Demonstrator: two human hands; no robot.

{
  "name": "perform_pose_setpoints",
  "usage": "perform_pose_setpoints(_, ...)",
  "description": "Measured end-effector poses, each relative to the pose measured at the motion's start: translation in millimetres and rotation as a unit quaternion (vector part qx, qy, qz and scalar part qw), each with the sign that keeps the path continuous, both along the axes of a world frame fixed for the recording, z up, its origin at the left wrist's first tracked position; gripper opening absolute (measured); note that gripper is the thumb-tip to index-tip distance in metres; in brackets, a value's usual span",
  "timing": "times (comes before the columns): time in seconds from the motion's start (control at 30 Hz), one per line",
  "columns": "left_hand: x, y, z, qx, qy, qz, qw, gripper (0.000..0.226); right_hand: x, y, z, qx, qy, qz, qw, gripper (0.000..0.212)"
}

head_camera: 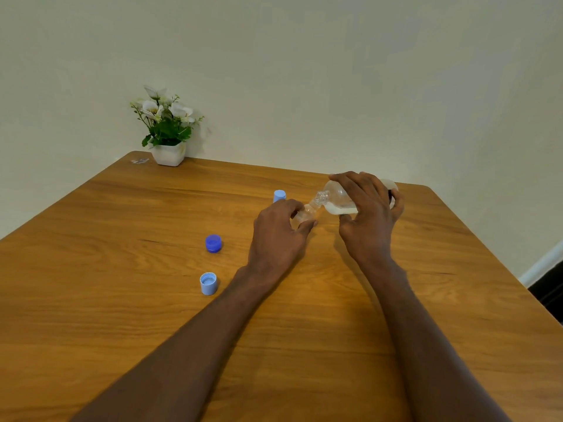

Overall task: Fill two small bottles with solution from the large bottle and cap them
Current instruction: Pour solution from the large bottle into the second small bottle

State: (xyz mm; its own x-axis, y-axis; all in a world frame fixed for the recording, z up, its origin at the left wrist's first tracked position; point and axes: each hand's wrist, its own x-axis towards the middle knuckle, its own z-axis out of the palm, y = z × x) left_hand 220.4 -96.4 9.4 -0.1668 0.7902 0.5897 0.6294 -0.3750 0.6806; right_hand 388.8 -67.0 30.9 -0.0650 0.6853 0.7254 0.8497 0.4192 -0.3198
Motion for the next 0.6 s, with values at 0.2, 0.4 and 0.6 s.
perform_pose_setpoints(0.2, -0.2, -1.1, 0.6, -0.003, 0.0, 0.001, 1.0, 0.035, -0.5, -0.7, 0.2, -0.007, 0.002, 0.001, 1.0, 0.088)
perform_pose_setpoints(0.4, -0.1, -1.5, 0.9, -0.003, 0.001, -0.001, 1.0, 0.034, 0.1, -0.6, 0.0, -0.003, -0.001, -0.001, 1.0, 0.087)
perform_pose_setpoints(0.6, -0.4, -0.6, 0.4, -0.008, 0.008, -0.001, 1.0, 0.036, -0.9, -0.2, -1.2, -0.002, -0.001, -0.003, 1.0, 0.088)
